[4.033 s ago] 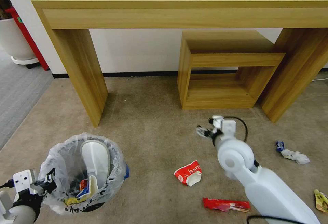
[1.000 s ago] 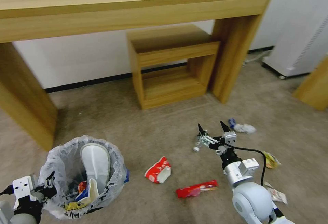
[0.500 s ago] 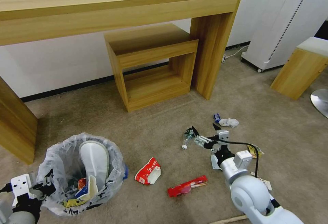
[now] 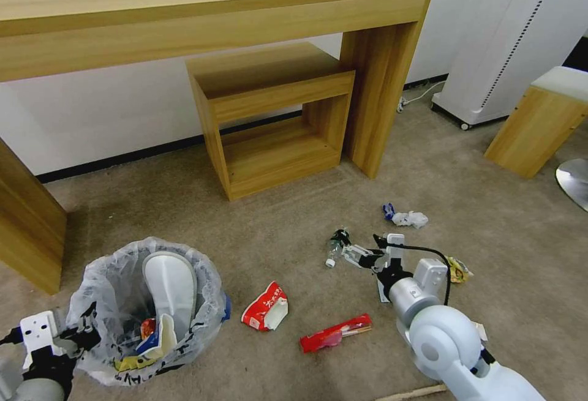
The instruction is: Pick up the trash bin and place the garbage on the floor into it.
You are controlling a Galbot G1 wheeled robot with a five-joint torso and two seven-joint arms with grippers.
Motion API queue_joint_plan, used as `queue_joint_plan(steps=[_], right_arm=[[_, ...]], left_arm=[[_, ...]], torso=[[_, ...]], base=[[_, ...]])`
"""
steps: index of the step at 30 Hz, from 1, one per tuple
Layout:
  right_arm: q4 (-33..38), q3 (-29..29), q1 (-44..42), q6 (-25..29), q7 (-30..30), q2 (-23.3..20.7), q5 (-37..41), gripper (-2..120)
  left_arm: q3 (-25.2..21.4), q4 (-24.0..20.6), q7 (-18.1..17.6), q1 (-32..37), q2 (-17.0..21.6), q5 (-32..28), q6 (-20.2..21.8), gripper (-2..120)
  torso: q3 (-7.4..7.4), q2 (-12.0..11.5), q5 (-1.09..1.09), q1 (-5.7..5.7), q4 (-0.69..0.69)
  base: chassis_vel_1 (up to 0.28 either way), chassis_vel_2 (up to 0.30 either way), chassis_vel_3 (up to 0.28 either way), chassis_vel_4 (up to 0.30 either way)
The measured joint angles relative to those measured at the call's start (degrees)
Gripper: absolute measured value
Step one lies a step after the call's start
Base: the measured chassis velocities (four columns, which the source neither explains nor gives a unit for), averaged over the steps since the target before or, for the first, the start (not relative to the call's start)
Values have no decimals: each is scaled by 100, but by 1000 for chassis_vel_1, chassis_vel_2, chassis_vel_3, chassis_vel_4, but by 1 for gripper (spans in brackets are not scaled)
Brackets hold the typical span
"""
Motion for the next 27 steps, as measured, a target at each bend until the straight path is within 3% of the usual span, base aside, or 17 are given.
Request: queue_joint_plan(steps=[7, 18, 27], right_arm=[[-67, -128, 162, -173, 89, 68, 194, 100], [-796, -1103, 1069, -609, -119, 157, 682, 100], [-1459, -2020, 1854, -820, 364, 794, 1124, 100]], left_arm=[[-17, -4, -18, 11, -12, 16, -20, 2], [-56, 82, -56, -70, 117, -10, -13, 2], [-269, 133, -288, -86, 272, -269, 152, 2]], torso=[[0, -1, 1, 0, -1], [0, 0, -1, 0, 0], [0, -1, 0, 0, 0]], base=[[0, 0, 0, 0], [0, 0, 0, 0], [0, 0, 0, 0]])
